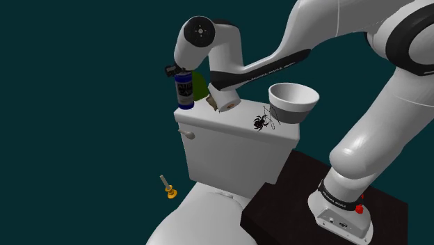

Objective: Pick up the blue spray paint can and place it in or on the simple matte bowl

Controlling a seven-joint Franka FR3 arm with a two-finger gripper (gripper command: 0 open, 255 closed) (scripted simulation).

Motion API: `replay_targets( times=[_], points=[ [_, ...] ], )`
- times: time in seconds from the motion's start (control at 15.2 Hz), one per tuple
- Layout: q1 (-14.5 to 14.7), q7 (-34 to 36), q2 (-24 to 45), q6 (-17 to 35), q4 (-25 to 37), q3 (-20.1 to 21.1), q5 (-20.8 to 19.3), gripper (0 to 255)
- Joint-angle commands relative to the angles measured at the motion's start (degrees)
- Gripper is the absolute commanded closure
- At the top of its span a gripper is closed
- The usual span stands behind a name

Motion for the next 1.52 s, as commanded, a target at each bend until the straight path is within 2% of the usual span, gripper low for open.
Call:
replay_targets(
  times=[0.0, 0.73, 1.45],
  points=[
    [0.07, -1.52, -0.47, -0.42, 0.78, -0.1, 1.37, 255],
    [0.56, -9.74, -1.64, -4.03, 6.71, -0.52, 7.91, 255],
    [1.15, -16.64, -1.0, -9.27, 14.54, -0.36, 12.09, 255]
  ],
)
